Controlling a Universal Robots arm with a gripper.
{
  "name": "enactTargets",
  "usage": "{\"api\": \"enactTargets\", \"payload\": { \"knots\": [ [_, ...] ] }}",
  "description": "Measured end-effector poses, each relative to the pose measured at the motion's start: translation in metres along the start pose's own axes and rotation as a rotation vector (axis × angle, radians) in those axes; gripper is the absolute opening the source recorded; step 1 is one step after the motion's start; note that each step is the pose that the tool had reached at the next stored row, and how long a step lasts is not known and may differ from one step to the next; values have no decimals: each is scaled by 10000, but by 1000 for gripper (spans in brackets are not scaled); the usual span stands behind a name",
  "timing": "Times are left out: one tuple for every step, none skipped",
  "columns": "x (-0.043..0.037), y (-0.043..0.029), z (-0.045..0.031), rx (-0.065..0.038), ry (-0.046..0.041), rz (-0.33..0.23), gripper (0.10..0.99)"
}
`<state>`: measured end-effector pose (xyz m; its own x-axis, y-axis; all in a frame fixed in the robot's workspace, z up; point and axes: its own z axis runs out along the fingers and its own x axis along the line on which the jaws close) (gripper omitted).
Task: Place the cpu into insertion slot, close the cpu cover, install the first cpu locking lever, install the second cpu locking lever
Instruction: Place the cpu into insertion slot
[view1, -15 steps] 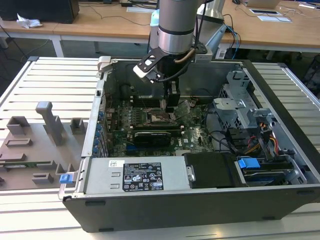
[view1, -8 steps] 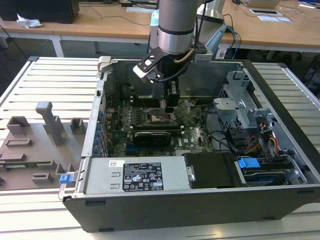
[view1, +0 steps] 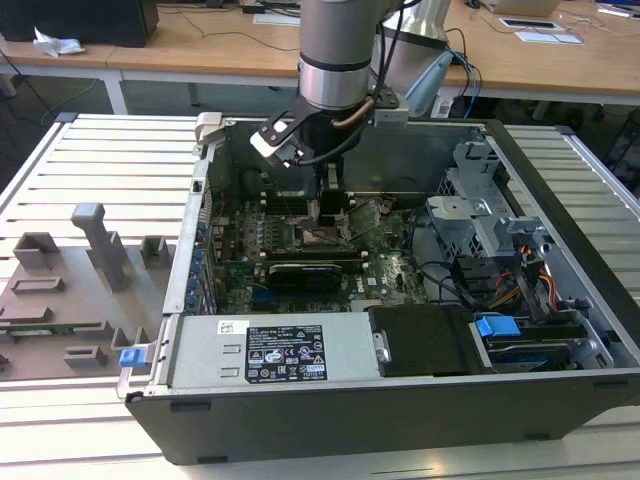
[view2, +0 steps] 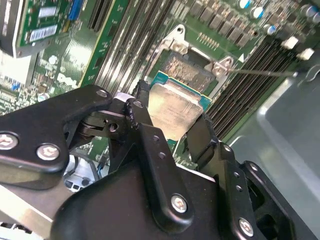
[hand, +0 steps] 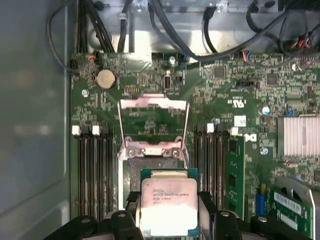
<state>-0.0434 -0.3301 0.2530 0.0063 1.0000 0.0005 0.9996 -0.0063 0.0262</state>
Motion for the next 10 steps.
{"api": "enactTargets", "payload": {
  "knots": [
    [1,-24,3,1,-2,-1,541],
    [8,-57,8,1,-1,0,541],
    [16,-71,10,1,-1,0,541],
    [25,-82,12,1,-2,0,541],
    [45,-97,15,1,-2,-1,541],
    [62,-110,19,1,-2,0,541],
    [71,-124,25,-1,1,1,541],
    [73,-136,36,0,0,2,541],
    [75,-145,54,1,-3,2,541],
    [75,-149,69,1,-4,1,541]
  ]
}}
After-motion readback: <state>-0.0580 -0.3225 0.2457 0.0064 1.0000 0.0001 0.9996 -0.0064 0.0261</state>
